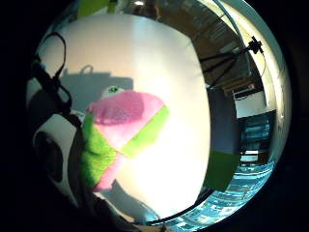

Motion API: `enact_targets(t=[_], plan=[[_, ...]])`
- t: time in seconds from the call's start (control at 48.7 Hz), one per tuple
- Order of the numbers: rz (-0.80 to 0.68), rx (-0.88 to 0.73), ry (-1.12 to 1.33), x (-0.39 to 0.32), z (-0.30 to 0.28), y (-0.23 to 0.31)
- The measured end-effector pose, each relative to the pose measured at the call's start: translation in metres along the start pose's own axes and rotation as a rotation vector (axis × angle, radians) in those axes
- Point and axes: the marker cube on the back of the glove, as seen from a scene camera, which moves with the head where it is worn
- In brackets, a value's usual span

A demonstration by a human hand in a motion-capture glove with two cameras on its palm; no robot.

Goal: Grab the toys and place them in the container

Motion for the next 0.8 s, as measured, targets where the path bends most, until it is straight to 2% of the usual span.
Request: enact_targets(t=[0.226, 0.329, 0.39, 0.432, 0.514, 0.637, 0.74, 0.802], plan=[[-0.007, 0.121, 0.0, -0.033, -0.118, 0.003], [-0.1, 0.239, 0.034, -0.118, -0.211, 0.014], [-0.152, 0.277, 0.042, -0.166, -0.244, 0.02], [-0.198, 0.277, -0.005, -0.186, -0.255, 0.026], [-0.405, 0.273, -0.185, -0.257, -0.284, 0.049], [-0.308, 0.312, -0.046, -0.307, -0.288, 0.047], [-0.406, 0.273, -0.179, -0.352, -0.288, 0.061], [-0.407, 0.259, -0.139, -0.372, -0.275, 0.062]])
